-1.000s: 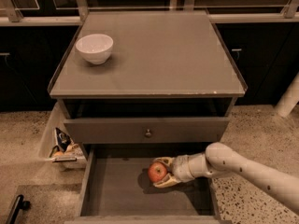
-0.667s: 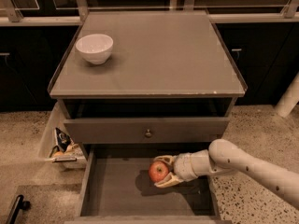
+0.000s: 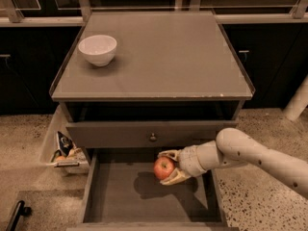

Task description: Pick apple from middle drawer and place on counter

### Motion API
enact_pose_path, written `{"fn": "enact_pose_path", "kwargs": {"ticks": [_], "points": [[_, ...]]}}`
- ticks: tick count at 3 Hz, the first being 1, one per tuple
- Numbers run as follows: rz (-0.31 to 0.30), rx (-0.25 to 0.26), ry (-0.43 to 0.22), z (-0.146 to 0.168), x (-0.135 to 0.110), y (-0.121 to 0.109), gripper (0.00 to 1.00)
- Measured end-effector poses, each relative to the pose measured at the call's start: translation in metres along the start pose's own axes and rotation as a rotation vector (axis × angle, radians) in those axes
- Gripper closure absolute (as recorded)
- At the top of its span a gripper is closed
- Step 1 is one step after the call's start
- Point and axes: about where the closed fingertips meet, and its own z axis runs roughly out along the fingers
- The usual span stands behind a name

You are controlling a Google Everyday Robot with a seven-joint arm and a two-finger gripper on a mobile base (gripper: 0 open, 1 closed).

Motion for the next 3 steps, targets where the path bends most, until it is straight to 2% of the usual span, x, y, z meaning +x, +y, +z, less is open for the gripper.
{"fn": "enact_pose_path", "kwargs": {"ticks": [1,2,3], "points": [[0.007,0.012,0.030,-0.021,-0.008,-0.015,1.00],[0.035,0.120,0.055,-0.085,-0.012,-0.045,1.00],[0.032,0.131,0.056,-0.089,-0.013,-0.050,1.00]]}}
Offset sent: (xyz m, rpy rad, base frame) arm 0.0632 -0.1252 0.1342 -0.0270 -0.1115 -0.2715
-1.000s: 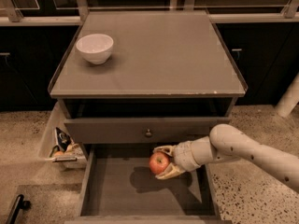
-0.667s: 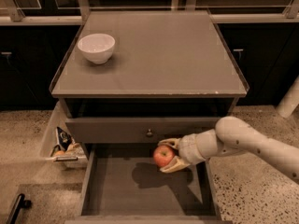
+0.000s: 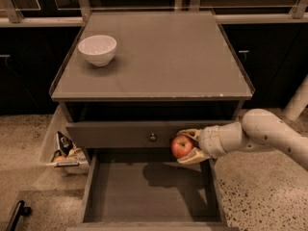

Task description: Pick apple from middle drawer and place on counter

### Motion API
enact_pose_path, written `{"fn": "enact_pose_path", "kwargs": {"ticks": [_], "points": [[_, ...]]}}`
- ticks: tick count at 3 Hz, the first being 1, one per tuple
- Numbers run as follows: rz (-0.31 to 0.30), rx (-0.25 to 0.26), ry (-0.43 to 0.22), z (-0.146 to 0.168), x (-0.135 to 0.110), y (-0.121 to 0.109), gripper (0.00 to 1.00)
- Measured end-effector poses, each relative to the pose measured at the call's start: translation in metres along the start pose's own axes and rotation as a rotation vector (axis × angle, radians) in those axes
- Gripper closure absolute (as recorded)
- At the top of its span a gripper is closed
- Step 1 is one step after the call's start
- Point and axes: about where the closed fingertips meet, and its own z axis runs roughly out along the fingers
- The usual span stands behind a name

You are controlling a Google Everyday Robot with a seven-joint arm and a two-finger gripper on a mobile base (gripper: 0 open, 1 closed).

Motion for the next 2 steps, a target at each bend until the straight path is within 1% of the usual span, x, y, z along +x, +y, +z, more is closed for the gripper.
{"fn": "enact_pose_path", "kwargs": {"ticks": [1,2], "points": [[0.005,0.002,0.010,0.001,-0.002,0.006,1.00],[-0.029,0.022,0.030,-0.014,-0.022,0.013,1.00]]}}
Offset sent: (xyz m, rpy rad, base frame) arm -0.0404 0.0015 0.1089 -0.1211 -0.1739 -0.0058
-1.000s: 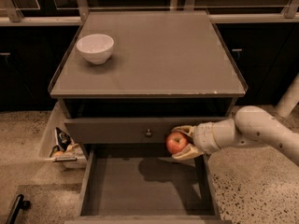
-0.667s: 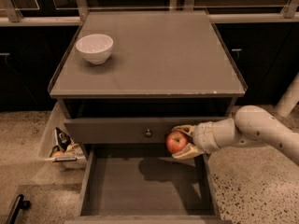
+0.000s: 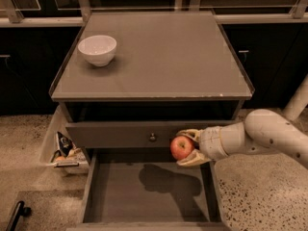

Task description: Pick apple from middle drawer and place on counter

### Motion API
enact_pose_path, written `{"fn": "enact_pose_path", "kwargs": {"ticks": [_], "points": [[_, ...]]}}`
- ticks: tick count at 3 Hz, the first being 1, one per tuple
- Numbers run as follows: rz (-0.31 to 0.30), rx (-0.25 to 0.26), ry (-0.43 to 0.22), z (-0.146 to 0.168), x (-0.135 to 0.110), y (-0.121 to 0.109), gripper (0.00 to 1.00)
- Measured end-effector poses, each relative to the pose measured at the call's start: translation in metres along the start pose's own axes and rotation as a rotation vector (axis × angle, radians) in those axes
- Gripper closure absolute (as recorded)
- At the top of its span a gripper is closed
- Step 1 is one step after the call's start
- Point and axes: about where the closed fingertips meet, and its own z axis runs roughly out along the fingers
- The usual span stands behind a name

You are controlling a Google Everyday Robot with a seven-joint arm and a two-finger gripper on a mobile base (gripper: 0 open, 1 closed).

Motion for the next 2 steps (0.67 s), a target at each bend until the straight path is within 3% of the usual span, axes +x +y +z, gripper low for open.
{"fn": "enact_pose_path", "kwargs": {"ticks": [2], "points": [[-0.202,0.049,0.064,-0.079,-0.105,-0.030,1.00]]}}
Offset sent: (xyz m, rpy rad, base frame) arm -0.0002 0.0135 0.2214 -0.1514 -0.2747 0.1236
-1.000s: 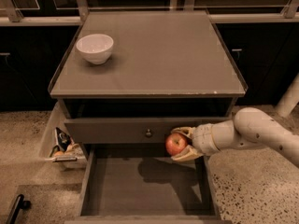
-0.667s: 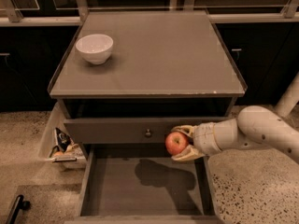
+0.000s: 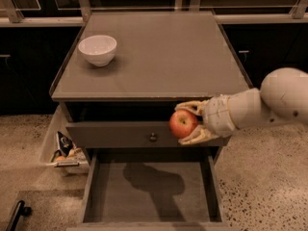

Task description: Pick apple from middle drawer and place on counter

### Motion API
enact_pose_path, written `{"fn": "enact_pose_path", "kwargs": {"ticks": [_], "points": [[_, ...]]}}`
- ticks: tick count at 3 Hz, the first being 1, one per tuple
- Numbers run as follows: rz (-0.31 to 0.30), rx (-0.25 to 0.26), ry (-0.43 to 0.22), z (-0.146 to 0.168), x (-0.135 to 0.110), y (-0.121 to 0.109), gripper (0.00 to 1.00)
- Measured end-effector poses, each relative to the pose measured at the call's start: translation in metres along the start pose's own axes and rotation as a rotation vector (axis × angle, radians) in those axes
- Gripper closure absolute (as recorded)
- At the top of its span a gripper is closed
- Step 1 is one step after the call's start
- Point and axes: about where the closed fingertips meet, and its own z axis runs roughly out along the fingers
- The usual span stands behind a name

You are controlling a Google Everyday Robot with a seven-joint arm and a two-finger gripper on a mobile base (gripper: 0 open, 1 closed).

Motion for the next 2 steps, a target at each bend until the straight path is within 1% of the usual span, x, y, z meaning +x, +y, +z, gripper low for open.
{"fn": "enact_pose_path", "kwargs": {"ticks": [1,2], "points": [[-0.049,0.009,0.006,-0.030,-0.018,-0.040,1.00],[-0.078,0.084,-0.008,-0.070,-0.026,-0.091,1.00]]}}
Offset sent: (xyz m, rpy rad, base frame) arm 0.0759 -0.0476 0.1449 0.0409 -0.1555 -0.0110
